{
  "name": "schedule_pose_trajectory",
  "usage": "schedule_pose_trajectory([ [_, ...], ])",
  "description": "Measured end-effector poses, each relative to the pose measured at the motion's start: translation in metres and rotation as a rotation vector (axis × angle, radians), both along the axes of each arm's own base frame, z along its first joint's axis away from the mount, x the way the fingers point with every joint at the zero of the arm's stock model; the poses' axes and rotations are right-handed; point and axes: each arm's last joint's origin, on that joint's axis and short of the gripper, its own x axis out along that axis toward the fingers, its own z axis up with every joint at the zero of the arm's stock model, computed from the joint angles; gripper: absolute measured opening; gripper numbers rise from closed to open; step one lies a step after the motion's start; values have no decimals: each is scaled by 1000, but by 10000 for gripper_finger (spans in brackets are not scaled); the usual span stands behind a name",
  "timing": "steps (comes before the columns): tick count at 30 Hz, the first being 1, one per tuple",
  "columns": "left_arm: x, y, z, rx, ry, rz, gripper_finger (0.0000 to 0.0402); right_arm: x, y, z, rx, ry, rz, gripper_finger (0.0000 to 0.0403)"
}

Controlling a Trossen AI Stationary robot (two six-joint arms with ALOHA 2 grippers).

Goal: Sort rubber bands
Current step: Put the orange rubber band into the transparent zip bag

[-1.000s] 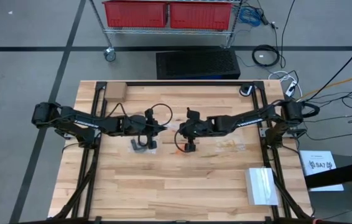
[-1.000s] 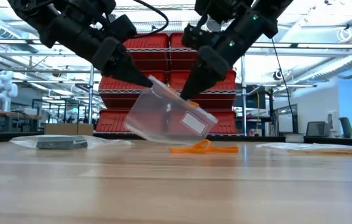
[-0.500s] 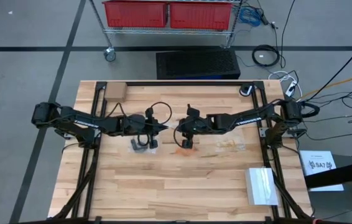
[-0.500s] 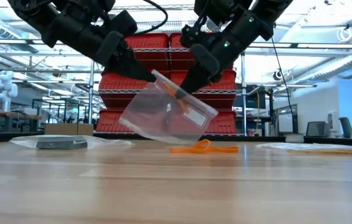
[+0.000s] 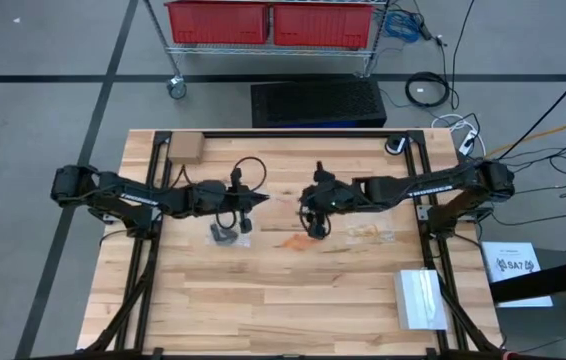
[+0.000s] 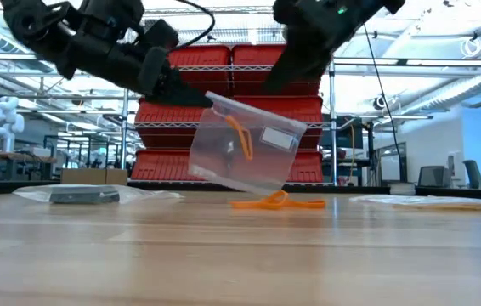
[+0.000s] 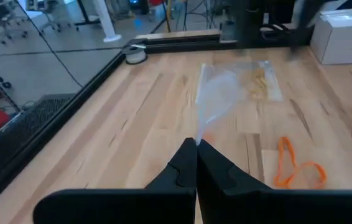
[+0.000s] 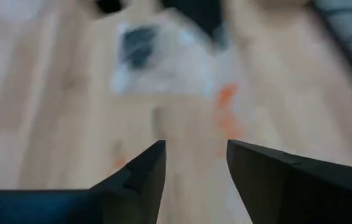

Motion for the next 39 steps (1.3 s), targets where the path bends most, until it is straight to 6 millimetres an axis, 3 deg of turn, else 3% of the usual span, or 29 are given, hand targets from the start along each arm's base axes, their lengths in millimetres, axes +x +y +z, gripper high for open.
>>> schedule_pose_trajectory([
  [8,-12,9,-3,-84,-171,-129,0,-5,35,-34,80,243,21,162],
  [16,-22,13,-3,-98,-282,-164,0,5,37,-61,81,311,-19,187],
  [20,-28,12,-6,-118,-304,-188,0,1,35,-56,109,311,-59,201],
  [26,-32,11,-12,-121,-297,-185,0,-28,33,-27,14,333,-159,215],
  [31,-32,11,-11,-121,-301,-186,0,-33,27,-4,-66,85,-215,217],
  [34,-32,10,-11,-122,-301,-187,0,-31,25,-1,-62,-17,-204,217],
  [39,-32,10,-11,-124,-301,-187,0,-29,16,-10,-116,-46,-253,194],
])
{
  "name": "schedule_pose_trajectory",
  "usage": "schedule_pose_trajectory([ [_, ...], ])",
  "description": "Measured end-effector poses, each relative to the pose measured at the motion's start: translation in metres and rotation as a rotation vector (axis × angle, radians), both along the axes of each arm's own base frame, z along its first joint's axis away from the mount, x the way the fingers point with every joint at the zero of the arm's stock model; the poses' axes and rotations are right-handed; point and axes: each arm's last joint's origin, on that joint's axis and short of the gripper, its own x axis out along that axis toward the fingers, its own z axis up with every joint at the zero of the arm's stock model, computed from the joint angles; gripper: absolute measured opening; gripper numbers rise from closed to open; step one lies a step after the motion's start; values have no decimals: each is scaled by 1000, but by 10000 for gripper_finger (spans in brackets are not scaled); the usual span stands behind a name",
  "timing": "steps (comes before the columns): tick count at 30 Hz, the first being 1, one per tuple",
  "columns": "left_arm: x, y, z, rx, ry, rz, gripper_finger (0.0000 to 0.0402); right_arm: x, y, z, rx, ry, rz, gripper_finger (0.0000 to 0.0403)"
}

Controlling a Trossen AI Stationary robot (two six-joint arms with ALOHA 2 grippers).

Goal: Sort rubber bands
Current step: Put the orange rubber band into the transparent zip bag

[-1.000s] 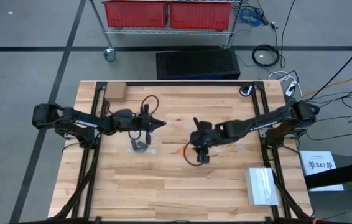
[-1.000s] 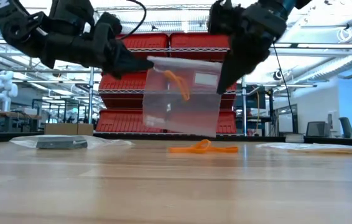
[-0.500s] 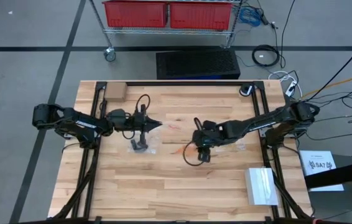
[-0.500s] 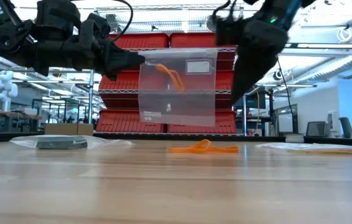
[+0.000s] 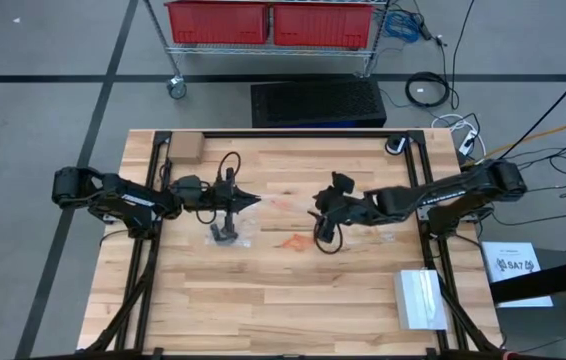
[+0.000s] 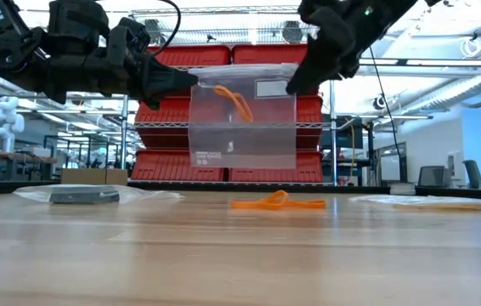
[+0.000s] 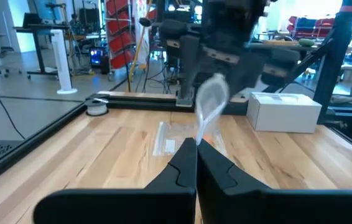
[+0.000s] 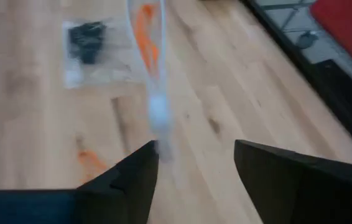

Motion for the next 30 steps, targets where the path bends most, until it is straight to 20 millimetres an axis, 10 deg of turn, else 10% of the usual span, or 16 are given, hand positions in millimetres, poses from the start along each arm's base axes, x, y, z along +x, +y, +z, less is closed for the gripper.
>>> schedule_pose_trajectory([
  [8,0,0,2,-2,-16,-1,0,6,0,6,-64,-60,33,15],
  [30,4,-2,7,-17,-37,33,0,9,0,23,-18,-153,-3,0],
])
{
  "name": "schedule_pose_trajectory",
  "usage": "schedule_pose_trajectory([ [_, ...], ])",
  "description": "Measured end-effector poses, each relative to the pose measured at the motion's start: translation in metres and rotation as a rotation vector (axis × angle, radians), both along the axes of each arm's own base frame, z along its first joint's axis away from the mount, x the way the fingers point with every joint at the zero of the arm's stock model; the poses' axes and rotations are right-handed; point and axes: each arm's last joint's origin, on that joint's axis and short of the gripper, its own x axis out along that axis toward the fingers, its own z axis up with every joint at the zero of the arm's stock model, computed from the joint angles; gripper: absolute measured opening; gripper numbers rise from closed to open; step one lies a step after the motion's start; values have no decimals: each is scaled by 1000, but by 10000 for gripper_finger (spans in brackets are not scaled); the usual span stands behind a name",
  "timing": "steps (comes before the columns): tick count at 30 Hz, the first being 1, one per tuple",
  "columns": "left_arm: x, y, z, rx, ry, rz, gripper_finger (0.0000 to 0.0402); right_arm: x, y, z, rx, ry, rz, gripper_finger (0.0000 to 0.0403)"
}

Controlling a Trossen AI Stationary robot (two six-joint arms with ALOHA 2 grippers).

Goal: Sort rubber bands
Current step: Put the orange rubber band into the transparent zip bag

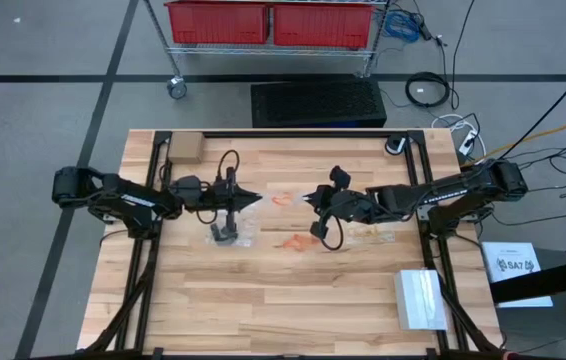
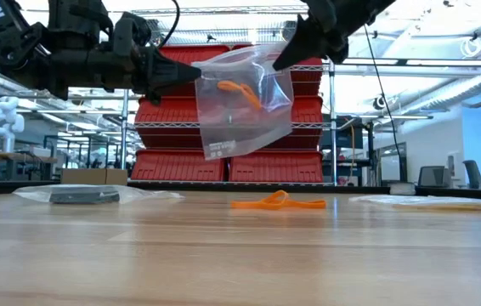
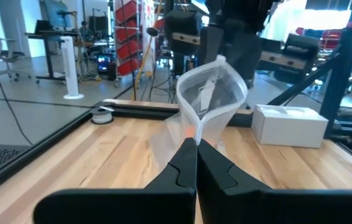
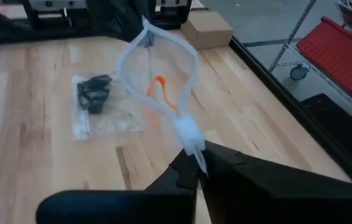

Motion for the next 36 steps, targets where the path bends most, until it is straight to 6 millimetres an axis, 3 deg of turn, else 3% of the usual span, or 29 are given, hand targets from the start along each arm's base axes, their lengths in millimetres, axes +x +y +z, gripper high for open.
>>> schedule_pose_trajectory([
  [9,1,-3,0,4,1,49,0,-3,-12,-10,79,71,-96,0],
  [22,21,-15,8,117,144,144,0,17,-17,-30,104,75,-69,0],
  [28,20,-11,5,133,181,200,0,6,-18,-20,73,100,-56,0],
  [36,19,-2,5,136,184,248,0,-7,-26,-23,49,234,-64,11],
])
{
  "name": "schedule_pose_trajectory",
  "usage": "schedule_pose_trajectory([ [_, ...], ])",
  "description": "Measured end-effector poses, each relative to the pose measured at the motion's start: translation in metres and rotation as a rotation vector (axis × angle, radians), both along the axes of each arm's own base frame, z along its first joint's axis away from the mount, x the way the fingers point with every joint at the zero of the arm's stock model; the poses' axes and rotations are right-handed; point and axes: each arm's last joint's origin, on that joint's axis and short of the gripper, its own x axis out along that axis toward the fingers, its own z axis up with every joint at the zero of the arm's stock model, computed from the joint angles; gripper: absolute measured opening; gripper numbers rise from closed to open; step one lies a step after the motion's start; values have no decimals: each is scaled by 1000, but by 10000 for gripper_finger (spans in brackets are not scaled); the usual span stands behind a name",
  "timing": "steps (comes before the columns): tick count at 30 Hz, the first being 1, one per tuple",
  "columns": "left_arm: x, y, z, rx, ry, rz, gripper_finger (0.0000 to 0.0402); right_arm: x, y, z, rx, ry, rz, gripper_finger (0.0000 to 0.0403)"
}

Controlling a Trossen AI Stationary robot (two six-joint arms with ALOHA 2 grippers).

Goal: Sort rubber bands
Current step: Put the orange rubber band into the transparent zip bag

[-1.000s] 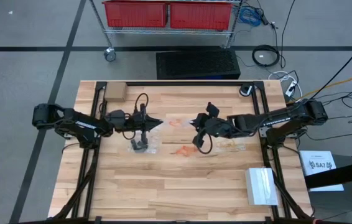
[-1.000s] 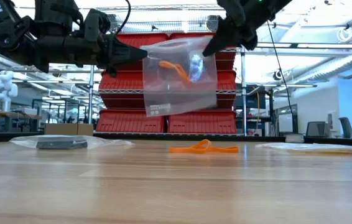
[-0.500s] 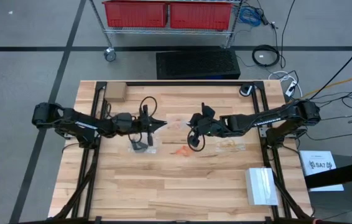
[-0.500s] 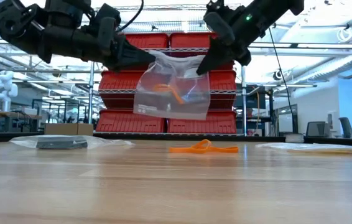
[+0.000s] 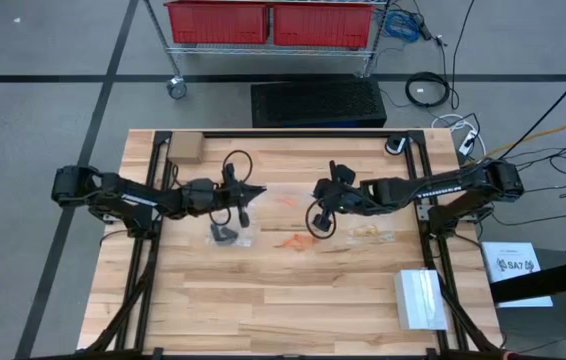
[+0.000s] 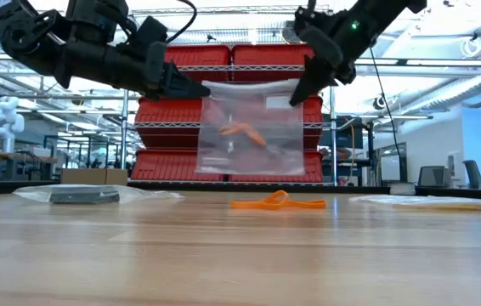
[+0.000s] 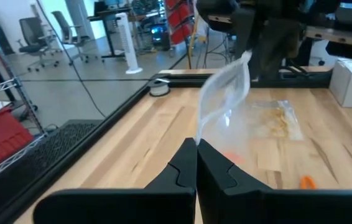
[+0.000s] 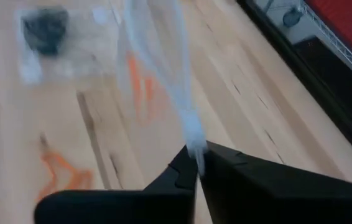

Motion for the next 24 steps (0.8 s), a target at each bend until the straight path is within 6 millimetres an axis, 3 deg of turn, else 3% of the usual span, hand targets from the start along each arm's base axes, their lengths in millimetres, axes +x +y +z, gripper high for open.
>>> schedule_pose_trajectory([
  [5,-1,4,0,-8,-4,19,0,-4,2,0,36,25,26,64],
  [11,-1,7,-1,-25,-2,36,0,-7,23,1,153,19,116,150],
  [17,-2,9,-2,-25,12,33,0,5,54,-34,229,154,220,192],
  [24,-1,8,-2,-23,15,11,0,29,62,-76,240,184,206,201],
])
